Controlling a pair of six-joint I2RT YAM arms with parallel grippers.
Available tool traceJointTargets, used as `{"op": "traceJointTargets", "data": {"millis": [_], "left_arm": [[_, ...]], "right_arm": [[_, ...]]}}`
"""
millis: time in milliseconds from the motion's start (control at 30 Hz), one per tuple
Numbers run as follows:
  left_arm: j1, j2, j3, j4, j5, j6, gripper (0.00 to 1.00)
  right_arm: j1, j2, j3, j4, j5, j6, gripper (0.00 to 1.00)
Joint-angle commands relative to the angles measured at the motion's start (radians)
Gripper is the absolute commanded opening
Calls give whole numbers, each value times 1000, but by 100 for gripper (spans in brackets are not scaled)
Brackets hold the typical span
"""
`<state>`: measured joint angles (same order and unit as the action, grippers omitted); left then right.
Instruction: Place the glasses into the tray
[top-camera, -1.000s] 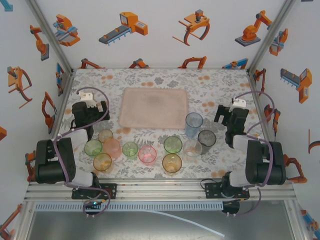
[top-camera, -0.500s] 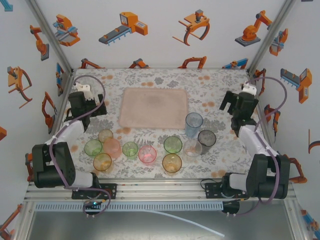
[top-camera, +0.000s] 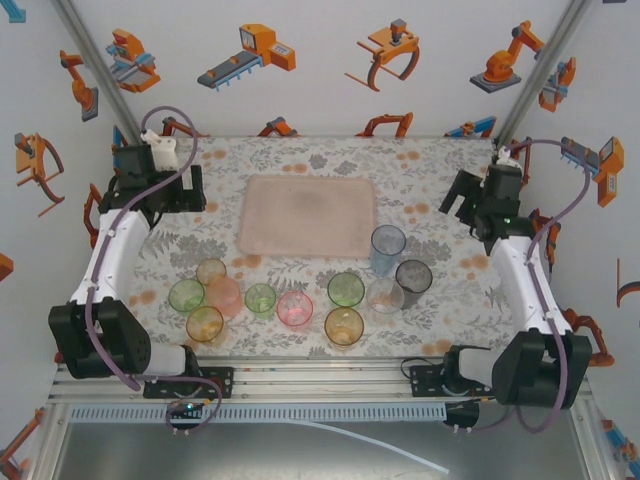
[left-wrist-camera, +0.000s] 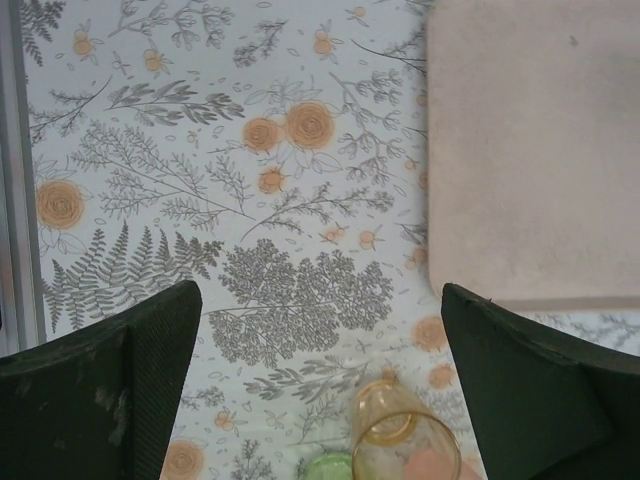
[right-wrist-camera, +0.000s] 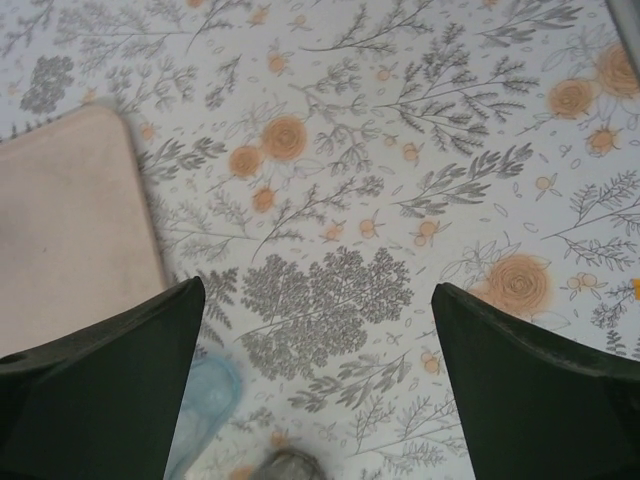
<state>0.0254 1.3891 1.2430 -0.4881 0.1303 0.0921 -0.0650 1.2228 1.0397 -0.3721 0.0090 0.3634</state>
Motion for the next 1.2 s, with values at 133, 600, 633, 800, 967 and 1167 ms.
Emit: {"op": "traceJointTargets", "data": {"millis": [133, 600, 633, 800, 967, 1167], "left_arm": [[-29, 14, 146, -257, 126, 90, 97], [-184, 9, 249, -407, 104, 134, 97], [-188, 12, 259, -412, 113, 125, 97], [-187, 16, 298, -429, 152, 94, 97], [-190, 3, 302, -429, 176, 74, 97], [-191, -7, 301, -428, 179, 66, 97]], "right_arm": [[42, 19, 188, -338, -101, -49, 74], [384, 67, 192, -496, -24, -52, 63], [396, 63, 178, -491, -15, -45, 62], [416, 71, 133, -464, -13, -15, 59], [418, 95, 117, -435, -8, -3, 52], [420, 130, 111, -395, 5, 11, 50]]}}
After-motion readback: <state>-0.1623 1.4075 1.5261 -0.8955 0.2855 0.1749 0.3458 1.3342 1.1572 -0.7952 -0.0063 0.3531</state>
